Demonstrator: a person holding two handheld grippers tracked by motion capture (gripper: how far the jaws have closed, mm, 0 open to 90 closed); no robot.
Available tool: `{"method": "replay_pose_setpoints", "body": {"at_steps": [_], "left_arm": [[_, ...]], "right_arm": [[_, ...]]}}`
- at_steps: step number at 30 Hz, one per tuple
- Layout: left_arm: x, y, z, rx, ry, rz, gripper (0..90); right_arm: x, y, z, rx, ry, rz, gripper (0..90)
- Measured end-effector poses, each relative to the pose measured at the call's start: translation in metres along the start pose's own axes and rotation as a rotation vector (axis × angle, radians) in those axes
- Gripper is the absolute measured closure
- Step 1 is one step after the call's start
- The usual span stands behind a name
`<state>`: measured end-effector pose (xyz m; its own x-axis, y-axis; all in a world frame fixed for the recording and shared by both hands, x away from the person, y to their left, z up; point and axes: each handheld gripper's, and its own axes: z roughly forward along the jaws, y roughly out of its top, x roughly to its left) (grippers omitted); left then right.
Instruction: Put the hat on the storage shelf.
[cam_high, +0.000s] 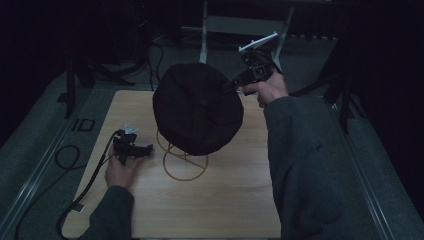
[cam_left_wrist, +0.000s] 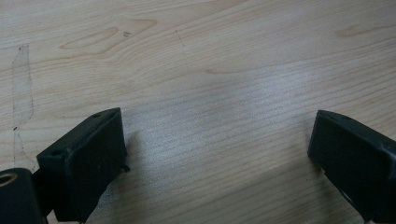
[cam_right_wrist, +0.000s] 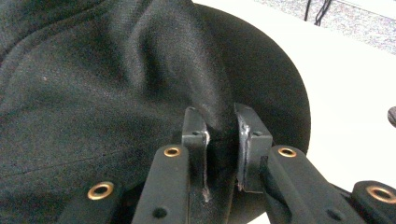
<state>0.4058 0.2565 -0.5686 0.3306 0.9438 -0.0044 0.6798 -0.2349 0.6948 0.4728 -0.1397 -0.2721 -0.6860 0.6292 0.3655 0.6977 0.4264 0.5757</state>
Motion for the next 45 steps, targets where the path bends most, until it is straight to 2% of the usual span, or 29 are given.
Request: {"method": "replay_pose_setpoints", "body": {"at_steps": [6, 14, 25, 36, 45], "left_arm": [[0.0, 0.0, 0.0, 0.0, 0.0, 0.0, 3.7], [0.0, 0.0, 0.0, 0.0, 0.0, 0.0, 3.7], [0.0, 0.0, 0.0, 0.0, 0.0, 0.0, 3.7], [0.0, 0.0, 0.0, 0.0, 0.0, -0.002, 3.7], [0.0, 0.0, 0.0, 0.001, 0.0, -0.002, 3.7]], "right_arm": [[0.002, 0.001, 0.002, 0.006, -0.004, 0.002, 76.6], [0.012, 0.006, 0.006, 0.018, -0.015, -0.027, 76.4], [0.014, 0.007, 0.017, 0.044, -0.042, -0.03, 75.8], [0.018, 0.007, 0.035, 0.087, -0.095, -0.041, 74.7], [0.02, 0.008, 0.053, 0.12, -0.104, -0.044, 74.0]]}}
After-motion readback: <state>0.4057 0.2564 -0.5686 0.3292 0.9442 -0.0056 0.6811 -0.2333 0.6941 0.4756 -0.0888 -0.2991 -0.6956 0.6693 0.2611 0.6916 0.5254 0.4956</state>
